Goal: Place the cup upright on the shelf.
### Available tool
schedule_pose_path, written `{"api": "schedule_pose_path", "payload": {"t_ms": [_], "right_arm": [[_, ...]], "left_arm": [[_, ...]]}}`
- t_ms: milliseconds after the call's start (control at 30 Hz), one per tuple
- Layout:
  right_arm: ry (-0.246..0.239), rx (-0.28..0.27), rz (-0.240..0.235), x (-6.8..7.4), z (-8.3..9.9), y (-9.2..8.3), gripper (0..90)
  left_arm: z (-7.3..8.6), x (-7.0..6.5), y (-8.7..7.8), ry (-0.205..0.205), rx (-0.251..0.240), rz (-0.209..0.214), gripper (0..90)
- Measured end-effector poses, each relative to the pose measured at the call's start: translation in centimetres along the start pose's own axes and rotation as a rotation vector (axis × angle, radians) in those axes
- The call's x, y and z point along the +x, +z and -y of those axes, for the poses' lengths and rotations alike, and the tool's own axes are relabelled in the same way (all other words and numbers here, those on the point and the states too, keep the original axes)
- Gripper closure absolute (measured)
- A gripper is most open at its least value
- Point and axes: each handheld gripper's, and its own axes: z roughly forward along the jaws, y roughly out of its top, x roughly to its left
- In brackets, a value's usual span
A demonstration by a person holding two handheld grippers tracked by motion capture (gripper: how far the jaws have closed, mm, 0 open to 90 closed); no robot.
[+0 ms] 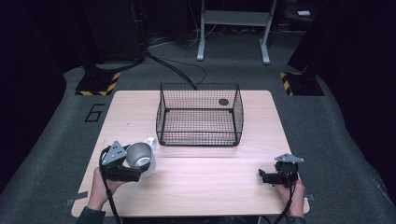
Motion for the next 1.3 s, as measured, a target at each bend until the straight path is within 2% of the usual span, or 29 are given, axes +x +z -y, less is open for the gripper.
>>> {"api": "schedule_pose_path", "payload": {"t_ms": [467,900,1133,1200,1300], "right_arm": [[0.001,0.000,-0.001,0.0,0.0,0.0,0.1],[-0.001,0.000,0.000,0.0,0.0,0.0,0.1],[-0.001,-0.001,0.000,0.0,0.0,0.0,0.1],[0.002,0.000,0.002,0.1,0.0,0.0,0.1],[-0.002,0.000,0.000,0.0,0.0,0.0,0.1]], "left_arm": [[-1.7,-0.9,1.1,0.025,-0.007,0.060,6.9],[-3.7,-1.8,2.4,0.072,-0.020,0.116,6.9],[-4.7,-2.2,3.1,0.089,-0.021,0.136,6.9],[-4.9,-2.3,3.2,0.082,-0.023,0.141,6.9],[-5.5,-2.3,3.5,0.101,-0.027,0.146,6.9]]}}
